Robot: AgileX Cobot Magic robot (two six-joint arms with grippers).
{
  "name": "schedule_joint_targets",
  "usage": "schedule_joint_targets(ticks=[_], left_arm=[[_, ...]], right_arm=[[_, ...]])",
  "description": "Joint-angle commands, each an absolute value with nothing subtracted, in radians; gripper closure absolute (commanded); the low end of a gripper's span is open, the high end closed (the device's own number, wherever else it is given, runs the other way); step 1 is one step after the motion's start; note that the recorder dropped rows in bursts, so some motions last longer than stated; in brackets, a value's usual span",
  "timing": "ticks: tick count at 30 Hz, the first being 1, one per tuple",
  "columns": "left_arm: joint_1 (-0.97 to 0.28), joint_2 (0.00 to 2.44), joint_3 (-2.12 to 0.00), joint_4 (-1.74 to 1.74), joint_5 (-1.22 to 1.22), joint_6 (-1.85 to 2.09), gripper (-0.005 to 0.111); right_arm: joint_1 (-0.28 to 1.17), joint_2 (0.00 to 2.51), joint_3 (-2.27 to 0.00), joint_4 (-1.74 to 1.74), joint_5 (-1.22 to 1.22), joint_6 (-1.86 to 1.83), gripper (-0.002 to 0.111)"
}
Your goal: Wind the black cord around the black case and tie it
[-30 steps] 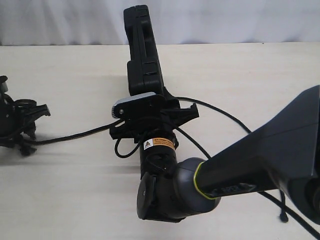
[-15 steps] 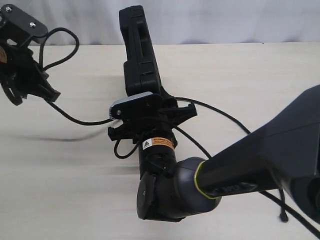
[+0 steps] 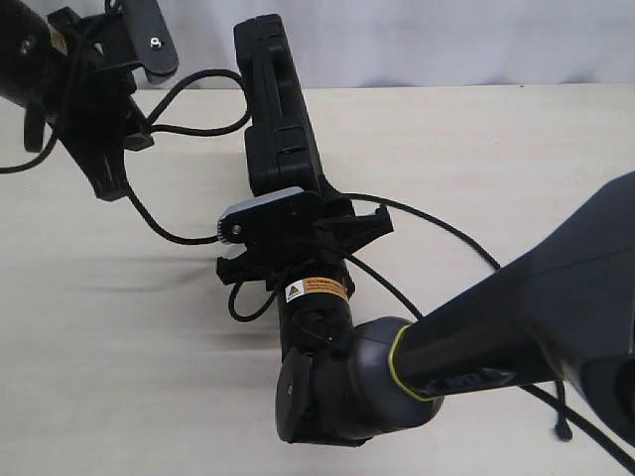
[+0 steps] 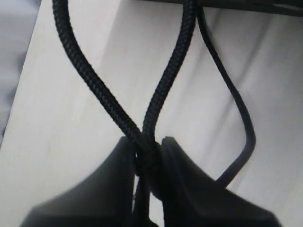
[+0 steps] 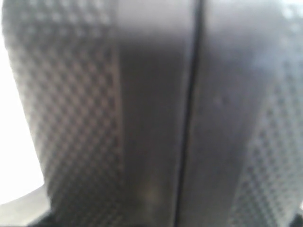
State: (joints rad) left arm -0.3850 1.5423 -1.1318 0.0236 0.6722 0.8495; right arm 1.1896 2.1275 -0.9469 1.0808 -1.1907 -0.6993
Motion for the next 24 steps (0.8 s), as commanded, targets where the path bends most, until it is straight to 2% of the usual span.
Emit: schedule_joint_targets(ticks=[1, 4, 8, 14, 21, 24], left_arm=[[-0.336, 1.556, -1.169, -0.182, 0.759, 1.076, 0.107], [-0.336, 1.629, -1.221, -0.201, 0.825, 1.099, 0.107], [-0.336, 1.631, -1.225, -0.200, 0.745, 1.132, 0.107], [-0.336, 1.720, -1.320, -0.254, 0.788, 1.148, 0.107], [-0.338, 1.766, -1.351, -0.553, 0.748, 1.312, 0.107], [-0.338, 1.768, -1.351, -0.671, 0.651, 1.319, 0.107]], right_arm=[[1.189, 2.115, -0.940, 1.079, -1.221, -0.710, 0.104], [1.189, 2.115, -0.940, 1.079, -1.221, -0.695, 0.104], [1.189, 2.115, -0.940, 1.062, -1.221, -0.686, 0.104], [1.189, 2.115, -0.924, 1.031, -1.221, -0.667, 0.104], [1.189, 2.115, -0.911, 0.971, -1.221, -0.631, 0.104], [1.189, 2.115, -0.911, 0.963, -1.221, -0.631, 0.104]])
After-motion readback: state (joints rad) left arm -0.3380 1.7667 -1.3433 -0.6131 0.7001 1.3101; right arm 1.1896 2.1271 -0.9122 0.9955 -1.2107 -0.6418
